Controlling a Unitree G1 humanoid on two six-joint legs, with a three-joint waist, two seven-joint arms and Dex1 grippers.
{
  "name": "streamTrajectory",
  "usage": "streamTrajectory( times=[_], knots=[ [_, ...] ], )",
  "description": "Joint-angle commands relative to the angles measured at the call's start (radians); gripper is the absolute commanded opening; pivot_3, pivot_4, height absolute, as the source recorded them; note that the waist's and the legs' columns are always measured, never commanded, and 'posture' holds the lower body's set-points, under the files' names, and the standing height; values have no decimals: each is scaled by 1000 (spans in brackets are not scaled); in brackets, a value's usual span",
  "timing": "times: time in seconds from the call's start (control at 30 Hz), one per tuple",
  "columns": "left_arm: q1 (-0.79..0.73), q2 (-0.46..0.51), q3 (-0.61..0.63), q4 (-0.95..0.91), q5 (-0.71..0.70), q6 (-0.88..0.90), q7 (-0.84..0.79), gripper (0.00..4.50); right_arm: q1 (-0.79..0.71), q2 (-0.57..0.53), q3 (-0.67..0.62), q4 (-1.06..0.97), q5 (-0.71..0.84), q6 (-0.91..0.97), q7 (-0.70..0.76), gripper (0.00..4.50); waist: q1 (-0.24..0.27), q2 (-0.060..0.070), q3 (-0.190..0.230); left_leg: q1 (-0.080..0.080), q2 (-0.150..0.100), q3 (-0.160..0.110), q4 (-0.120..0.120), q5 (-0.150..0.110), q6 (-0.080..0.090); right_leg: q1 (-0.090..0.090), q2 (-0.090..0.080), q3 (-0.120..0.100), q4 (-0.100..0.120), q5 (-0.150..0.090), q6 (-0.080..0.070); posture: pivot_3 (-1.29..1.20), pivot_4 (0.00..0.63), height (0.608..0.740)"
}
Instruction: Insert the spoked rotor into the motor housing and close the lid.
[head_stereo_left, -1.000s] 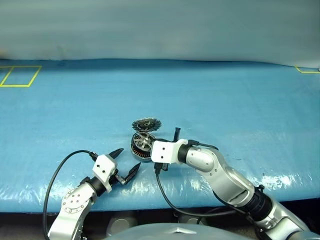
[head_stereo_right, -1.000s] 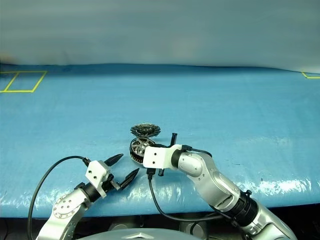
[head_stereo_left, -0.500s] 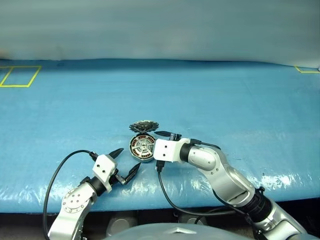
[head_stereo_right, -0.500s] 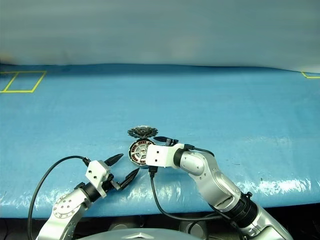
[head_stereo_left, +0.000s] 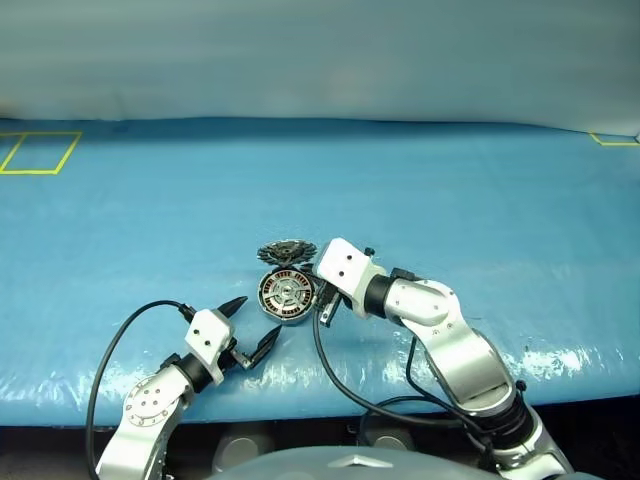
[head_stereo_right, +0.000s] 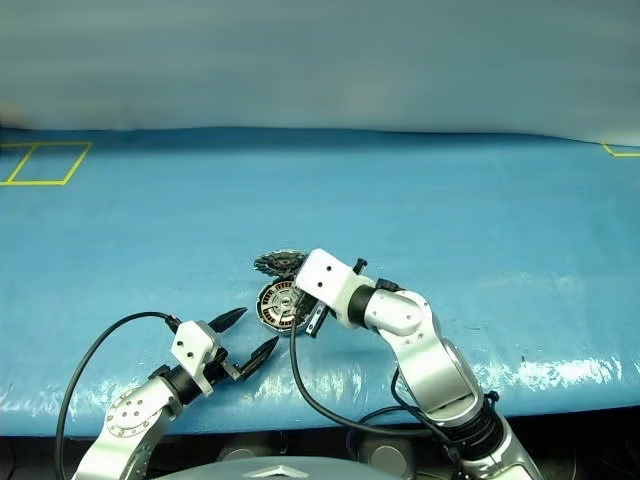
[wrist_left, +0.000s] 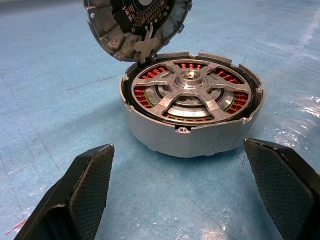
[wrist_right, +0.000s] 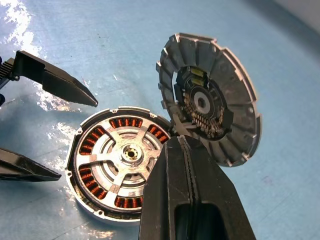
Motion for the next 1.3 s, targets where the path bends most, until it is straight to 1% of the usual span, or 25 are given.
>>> streamTrajectory(
  times=[0.03,0.13,0.23,0.3,0.4,0.5,0.6,0.7,0.87,1.03,1.1,1.2,1.3],
  knots=[
    [8,9,26,-28,-32,-12,-12,4500,15,78,-36,23,69,21,-55,50,-2,0,0,0,0,0,0,0,0,0,0,0,0,0,0,0,150,740],
    [14,18,42,-36,-42,-7,-13,4500,27,134,-18,83,95,-8,-102,50,-6,0,0,0,1,0,0,0,0,0,1,0,1,0,0,0,150,740],
    [20,22,56,-43,-53,-3,-15,4500,26,164,9,136,104,-50,-137,50,-7,0,0,0,0,0,0,0,0,-1,0,0,1,0,0,0,150,740],
    [26,27,65,-52,-86,15,-29,4500,30,190,13,167,121,-72,-157,50,-8,0,0,0,0,0,0,0,0,-1,0,0,0,0,0,0,150,740],
    [34,34,74,-60,-109,25,-40,4500,49,205,31,212,131,-110,-181,50,-9,1,0,0,0,0,0,0,0,-1,0,0,0,0,0,0,150,740],
    [40,30,96,-64,-127,17,-37,4500,76,186,54,259,122,-147,-199,50,-8,0,0,0,0,0,-1,0,0,0,0,0,0,0,-1,0,150,740],
    [28,27,143,-63,-168,32,-26,4500,98,160,66,266,132,-139,-195,50,-9,0,0,0,0,0,0,0,0,0,0,1,0,0,-1,0,150,740],
    [0,30,199,-52,-209,51,-13,4500,104,138,74,250,137,-143,-198,50,-9,1,-1,1,1,-1,0,0,0,0,1,0,1,0,-1,0,150,740],
    [-66,40,289,-49,-333,123,-25,4500,117,139,40,174,179,-151,-207,50,-8,0,-1,1,0,-1,0,0,0,0,1,0,1,0,-1,0,150,740],
    [-222,89,344,44,-391,225,-27,4500,173,86,-11,71,230,-163,-193,50,-2,0,-1,1,0,-1,0,0,0,1,1,0,1,0,-1,0,150,740],
    [-306,118,343,120,-369,250,-28,4500,220,70,-43,56,253,-205,-190,50,-3,-1,-1,1,0,-2,0,0,0,1,2,0,1,0,0,0,150,740],
    [-444,134,334,255,-340,255,-28,4500,288,37,-69,71,237,-281,-211,50,-3,-1,-2,1,0,-2,0,0,0,2,2,0,1,0,0,0,150,740],
    [-581,139,317,399,-293,237,-31,3924,343,28,-90,73,239,-319,-233,0,-4,-2,-2,1,0,-1,1,1,-1,2,2,0,1,2,4,0,150,740]
  ],
)
